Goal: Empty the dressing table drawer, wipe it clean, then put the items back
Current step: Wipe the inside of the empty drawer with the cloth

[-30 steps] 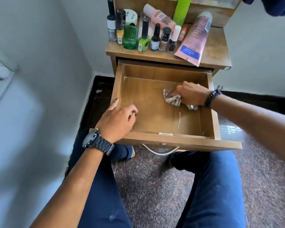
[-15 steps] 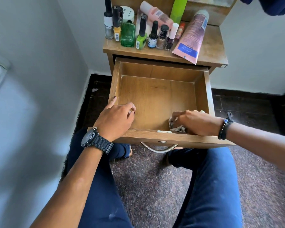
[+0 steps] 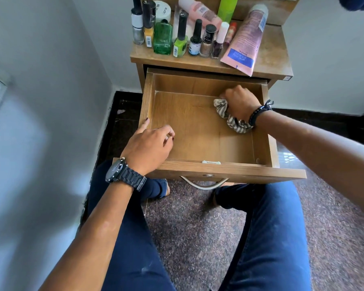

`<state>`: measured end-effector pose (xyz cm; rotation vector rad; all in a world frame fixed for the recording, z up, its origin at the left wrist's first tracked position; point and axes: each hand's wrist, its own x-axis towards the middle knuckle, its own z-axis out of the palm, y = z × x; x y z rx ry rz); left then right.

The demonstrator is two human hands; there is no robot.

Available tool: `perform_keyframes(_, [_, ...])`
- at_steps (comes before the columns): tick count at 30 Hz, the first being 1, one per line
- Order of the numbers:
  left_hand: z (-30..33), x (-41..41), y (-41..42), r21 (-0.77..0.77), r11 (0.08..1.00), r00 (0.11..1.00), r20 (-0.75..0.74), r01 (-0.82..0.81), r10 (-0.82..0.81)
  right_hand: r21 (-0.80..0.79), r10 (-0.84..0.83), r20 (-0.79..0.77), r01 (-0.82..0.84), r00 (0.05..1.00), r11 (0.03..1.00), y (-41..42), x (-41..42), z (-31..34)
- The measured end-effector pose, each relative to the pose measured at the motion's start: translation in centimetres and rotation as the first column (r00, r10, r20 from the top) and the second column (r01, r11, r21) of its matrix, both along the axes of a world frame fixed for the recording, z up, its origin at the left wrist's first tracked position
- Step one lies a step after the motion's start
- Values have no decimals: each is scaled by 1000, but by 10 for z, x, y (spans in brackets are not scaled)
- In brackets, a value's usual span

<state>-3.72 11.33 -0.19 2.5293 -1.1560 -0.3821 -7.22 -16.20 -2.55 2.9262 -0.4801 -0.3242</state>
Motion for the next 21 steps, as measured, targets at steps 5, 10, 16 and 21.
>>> perform_keyframes(5, [4,-3,1,-8,1000,1000,0,-23,23,129,66,-124,-50,990,990,27,-28,11])
perform_keyframes(10, [4,-4,1,-19,1000,1000,0,-15,15,391,198,-273,-79,941,917,63,-79,27])
perform_keyframes(16, [6,-5,2,-12,1000,1000,1,-27,27,275,56,-172,-7,984,961,52,-67,20])
perform_keyframes(21, [10,-7,1,14,999,999,-10,-41,41,71,-76,-14,77,997,994,20,-27,18])
